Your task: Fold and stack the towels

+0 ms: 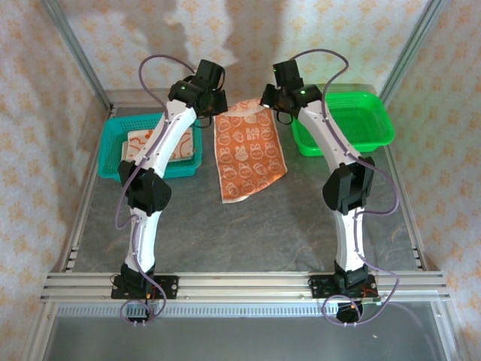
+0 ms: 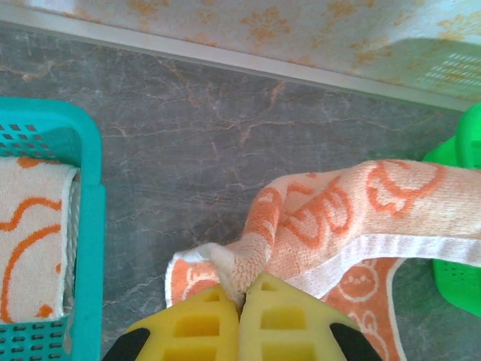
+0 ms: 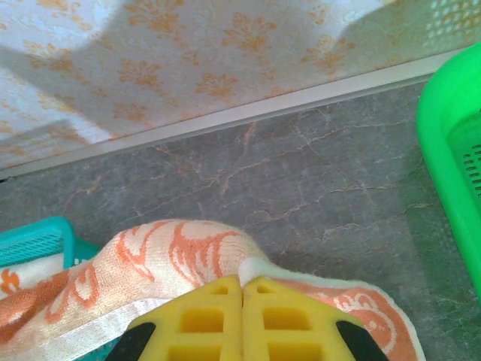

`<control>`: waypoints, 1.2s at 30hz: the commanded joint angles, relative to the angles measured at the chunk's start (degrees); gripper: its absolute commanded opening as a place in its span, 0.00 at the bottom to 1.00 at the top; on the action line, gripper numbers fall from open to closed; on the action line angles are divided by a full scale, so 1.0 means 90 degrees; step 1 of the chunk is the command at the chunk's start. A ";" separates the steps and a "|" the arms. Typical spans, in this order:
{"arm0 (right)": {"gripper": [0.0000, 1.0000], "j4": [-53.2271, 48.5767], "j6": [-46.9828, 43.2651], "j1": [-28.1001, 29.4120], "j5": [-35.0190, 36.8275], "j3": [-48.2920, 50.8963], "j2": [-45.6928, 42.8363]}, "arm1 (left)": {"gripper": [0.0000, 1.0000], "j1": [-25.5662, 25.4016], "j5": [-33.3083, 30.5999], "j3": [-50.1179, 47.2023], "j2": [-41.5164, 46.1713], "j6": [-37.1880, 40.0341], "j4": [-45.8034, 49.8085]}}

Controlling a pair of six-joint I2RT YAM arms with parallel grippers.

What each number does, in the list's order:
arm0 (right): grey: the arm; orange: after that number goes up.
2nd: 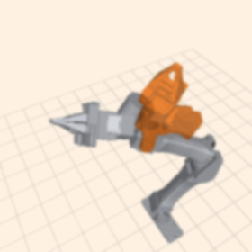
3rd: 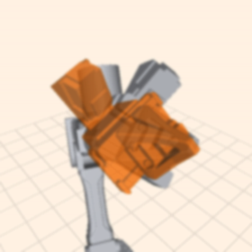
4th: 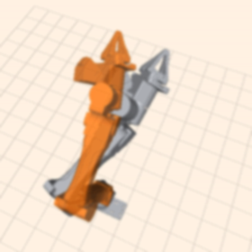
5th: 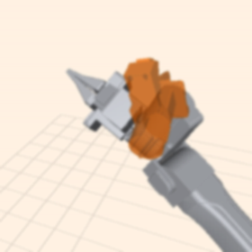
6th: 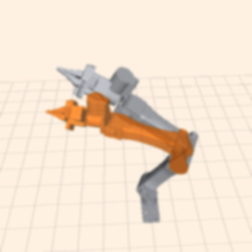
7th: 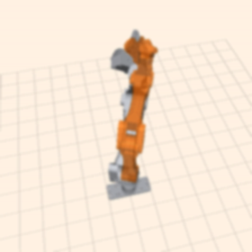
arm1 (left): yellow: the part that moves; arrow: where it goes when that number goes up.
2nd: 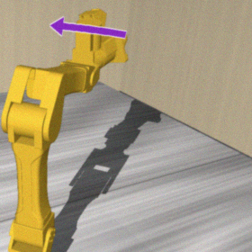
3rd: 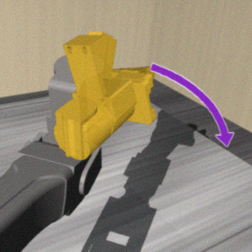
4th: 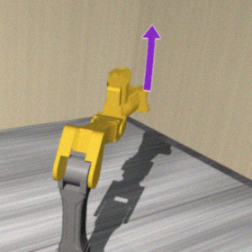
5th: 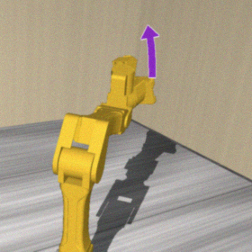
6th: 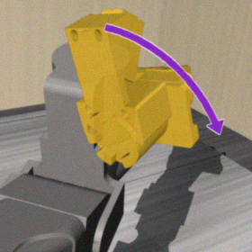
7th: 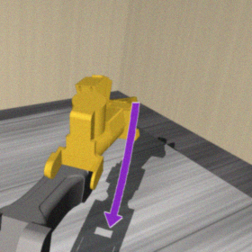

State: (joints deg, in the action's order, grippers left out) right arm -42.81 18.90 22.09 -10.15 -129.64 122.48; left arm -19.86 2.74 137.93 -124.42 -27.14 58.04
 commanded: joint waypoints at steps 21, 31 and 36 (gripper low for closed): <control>0.00 0.0572 -0.0043 0.0528 0.0182 0.2171 -0.4516 | 0.00 -0.1285 -0.0488 -0.0791 0.3780 -0.0321 -0.0255; 0.00 0.0402 0.0288 0.0721 0.0396 0.3056 -0.5941 | 0.00 -0.1846 -0.0894 -0.1888 0.4965 -0.0792 -0.0436; 0.00 0.0271 0.0231 0.0721 0.0807 0.3063 -0.5663 | 0.00 -0.1846 -0.1286 -0.1921 0.4800 -0.0724 -0.0326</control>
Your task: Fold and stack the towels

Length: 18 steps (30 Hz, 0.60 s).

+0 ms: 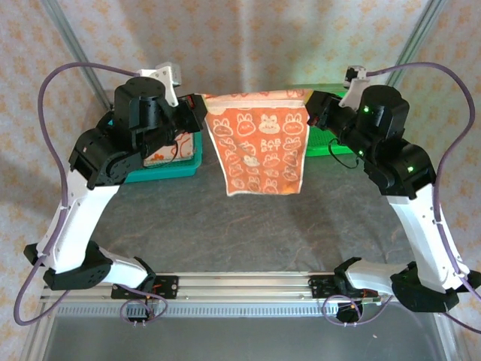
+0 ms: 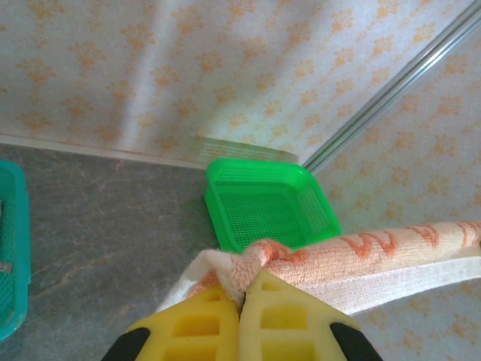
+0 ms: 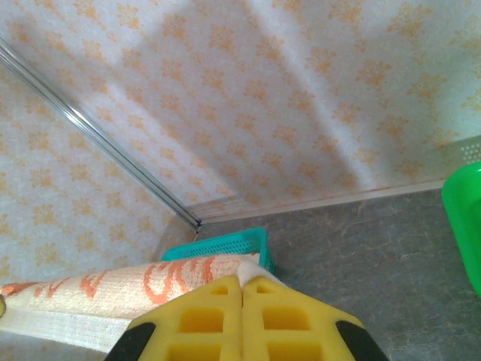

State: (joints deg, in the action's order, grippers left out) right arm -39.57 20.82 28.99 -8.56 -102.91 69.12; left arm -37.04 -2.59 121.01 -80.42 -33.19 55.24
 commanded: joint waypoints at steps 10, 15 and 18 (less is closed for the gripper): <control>0.00 -0.0007 -0.0045 -0.0565 0.0389 -0.0664 0.2213 | 0.00 0.1122 0.0217 0.0450 -0.2025 0.0248 -0.0235; 0.00 0.0007 -0.0187 -0.0789 -0.0026 -0.1657 0.3774 | 0.00 0.1587 0.0613 0.1858 -0.3716 0.0642 0.0189; 0.00 -0.0118 -0.0216 -0.0863 -0.0210 -0.2253 0.4665 | 0.00 0.1697 0.0789 0.2349 -0.4459 0.0708 0.0303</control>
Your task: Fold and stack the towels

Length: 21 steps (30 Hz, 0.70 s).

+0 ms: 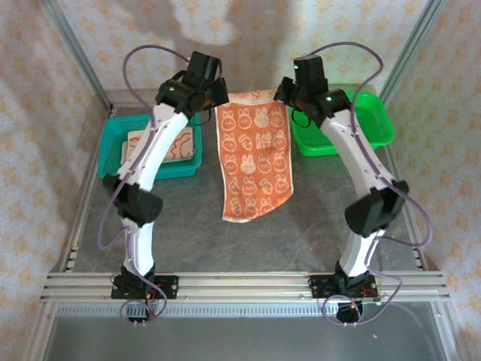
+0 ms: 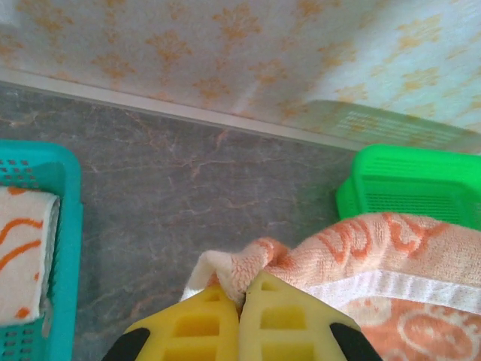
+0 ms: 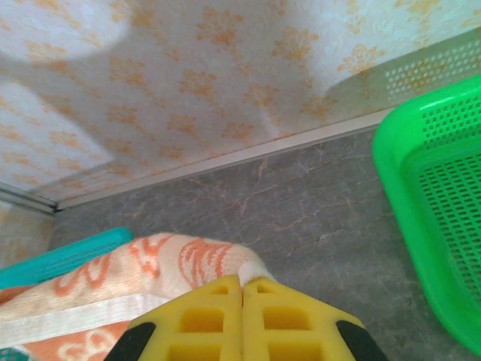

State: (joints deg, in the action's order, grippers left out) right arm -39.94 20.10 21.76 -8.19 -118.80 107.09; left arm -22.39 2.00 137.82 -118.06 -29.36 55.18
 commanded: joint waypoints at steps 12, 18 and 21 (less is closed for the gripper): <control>0.00 -0.0073 -0.0163 -0.0332 -0.0360 -0.1213 0.1959 | 0.00 0.0355 0.0403 0.0261 -0.1182 0.0237 -0.0156; 0.00 0.0006 -0.0204 -0.0411 -0.0367 -0.0992 0.2135 | 0.00 0.0352 0.0541 -0.0044 -0.1226 0.0164 -0.0318; 0.00 0.0012 -0.0227 -0.0464 -0.0410 -0.1157 0.2342 | 0.00 0.0368 0.0232 0.0242 -0.1370 0.0347 -0.0292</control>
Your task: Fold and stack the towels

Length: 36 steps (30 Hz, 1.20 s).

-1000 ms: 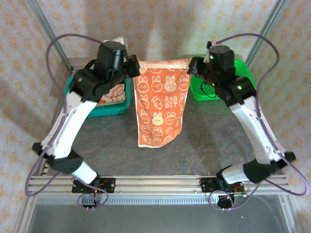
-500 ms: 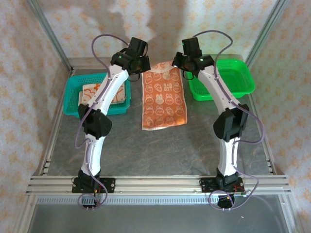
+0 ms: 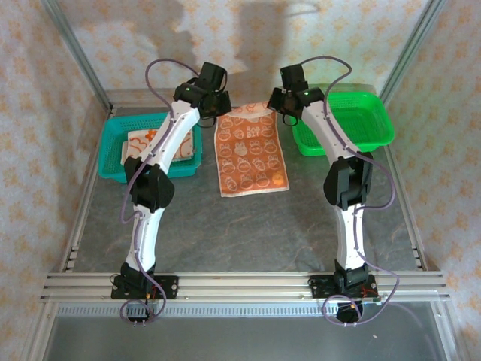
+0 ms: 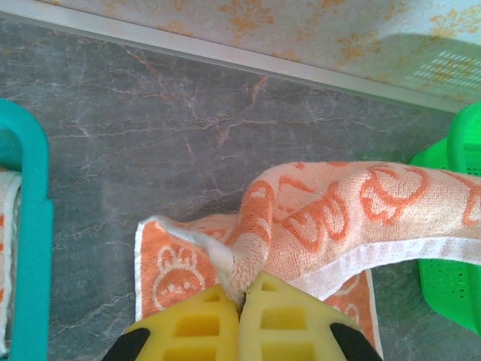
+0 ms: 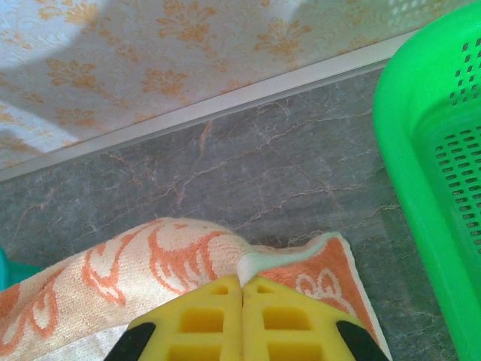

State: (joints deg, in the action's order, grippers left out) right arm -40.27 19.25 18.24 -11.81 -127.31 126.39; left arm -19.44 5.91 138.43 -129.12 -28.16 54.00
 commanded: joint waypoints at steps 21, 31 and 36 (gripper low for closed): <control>0.00 0.0616 0.0096 -0.0136 -0.0553 0.3057 -0.1889 | 0.00 -0.0423 -0.0173 -0.3458 0.1951 -0.1368 -0.0595; 0.00 0.1163 0.0358 -0.0125 -0.0542 0.5301 -0.3131 | 0.00 -0.0973 -0.0132 -0.6055 0.3191 -0.2444 -0.1815; 0.00 0.1490 0.0432 -0.0043 -0.0550 0.6304 -0.3469 | 0.00 -0.1122 -0.0110 -0.6672 0.3366 -0.2560 -0.2107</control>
State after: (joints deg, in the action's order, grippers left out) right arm -29.63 22.06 17.39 -18.11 -73.82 97.76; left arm -29.06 6.81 80.53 -101.38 -48.66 37.50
